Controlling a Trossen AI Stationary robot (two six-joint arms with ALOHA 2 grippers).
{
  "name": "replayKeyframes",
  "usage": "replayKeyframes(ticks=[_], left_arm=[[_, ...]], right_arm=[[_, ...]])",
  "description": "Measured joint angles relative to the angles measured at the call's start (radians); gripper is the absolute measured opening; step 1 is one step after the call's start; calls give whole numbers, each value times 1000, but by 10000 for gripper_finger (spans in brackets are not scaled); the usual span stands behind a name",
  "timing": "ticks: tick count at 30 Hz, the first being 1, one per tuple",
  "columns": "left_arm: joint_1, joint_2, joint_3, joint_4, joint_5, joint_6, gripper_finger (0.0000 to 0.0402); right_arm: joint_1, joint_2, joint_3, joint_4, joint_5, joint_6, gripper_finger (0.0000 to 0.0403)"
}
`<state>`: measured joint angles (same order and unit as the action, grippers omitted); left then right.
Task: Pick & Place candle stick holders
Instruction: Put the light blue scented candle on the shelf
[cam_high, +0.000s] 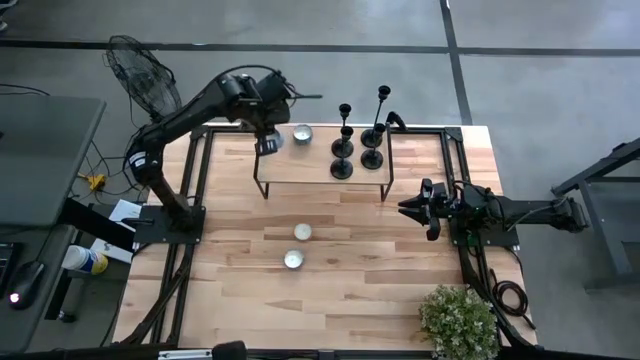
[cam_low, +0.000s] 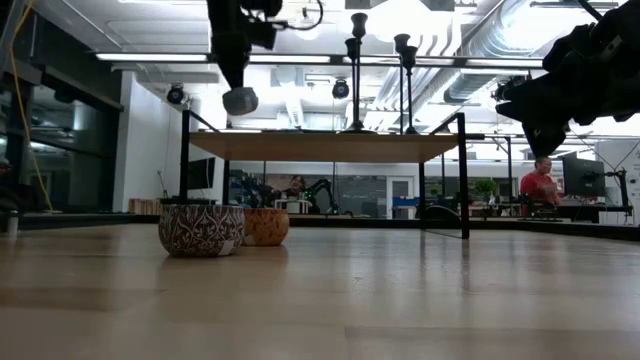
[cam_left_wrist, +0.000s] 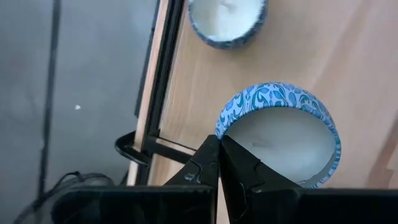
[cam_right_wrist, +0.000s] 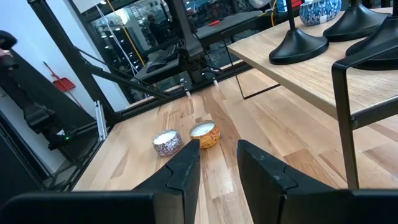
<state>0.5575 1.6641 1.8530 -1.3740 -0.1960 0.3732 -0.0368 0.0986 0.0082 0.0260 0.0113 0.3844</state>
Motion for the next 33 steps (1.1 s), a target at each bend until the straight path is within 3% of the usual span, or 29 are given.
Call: replayKeyframes(ticks=[11,19,33], left_arm=[[92,91,-1,29,73,44,0],[119,121,-1,62,102,-10,0],[124,149,-1,65,84,-91,0]], right_arm=[[0,0,0,0,0,0,98],[0,0,0,0,0,0,98],[0,0,0,0,0,0,98]])
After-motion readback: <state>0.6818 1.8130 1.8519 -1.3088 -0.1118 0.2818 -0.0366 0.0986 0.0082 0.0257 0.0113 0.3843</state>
